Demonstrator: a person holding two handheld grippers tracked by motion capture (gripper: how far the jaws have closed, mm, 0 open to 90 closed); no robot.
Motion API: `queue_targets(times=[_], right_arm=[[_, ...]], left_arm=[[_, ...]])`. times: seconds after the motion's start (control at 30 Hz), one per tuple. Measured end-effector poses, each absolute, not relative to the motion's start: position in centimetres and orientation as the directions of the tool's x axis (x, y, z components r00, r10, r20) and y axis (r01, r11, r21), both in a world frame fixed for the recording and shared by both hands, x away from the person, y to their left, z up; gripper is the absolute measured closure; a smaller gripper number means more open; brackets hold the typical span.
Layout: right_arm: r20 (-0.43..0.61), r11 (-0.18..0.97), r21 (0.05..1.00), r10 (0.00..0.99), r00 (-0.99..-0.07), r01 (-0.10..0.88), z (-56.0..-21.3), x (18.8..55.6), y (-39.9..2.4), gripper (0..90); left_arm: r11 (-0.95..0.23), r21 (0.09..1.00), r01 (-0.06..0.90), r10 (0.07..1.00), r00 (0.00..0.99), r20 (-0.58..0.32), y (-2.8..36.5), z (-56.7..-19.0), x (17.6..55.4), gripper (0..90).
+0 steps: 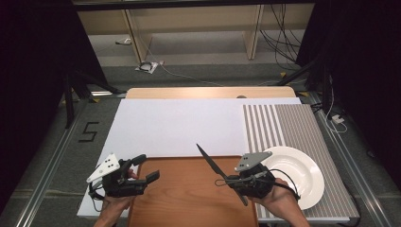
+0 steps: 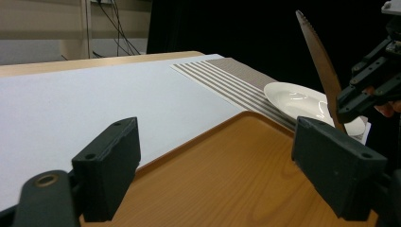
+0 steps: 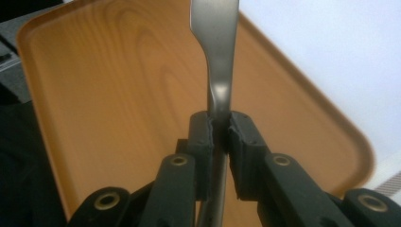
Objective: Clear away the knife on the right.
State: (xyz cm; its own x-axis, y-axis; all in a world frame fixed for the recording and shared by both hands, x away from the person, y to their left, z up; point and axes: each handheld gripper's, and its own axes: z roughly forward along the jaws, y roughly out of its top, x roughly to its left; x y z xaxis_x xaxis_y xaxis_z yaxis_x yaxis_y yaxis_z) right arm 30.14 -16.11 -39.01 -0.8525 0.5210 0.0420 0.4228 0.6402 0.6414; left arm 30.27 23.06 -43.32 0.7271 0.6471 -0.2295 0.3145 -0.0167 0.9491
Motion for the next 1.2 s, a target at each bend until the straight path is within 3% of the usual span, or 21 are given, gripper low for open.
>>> queue_targets(times=[1.2], right_arm=[[0.114,0.787,0.411,0.457,-0.882,0.460,-42.6,28.3,-13.4,80.8]], left_arm=[[-0.009,0.950,0.313,0.651,0.723,-0.232,23.2,-43.2,30.2,16.3]])
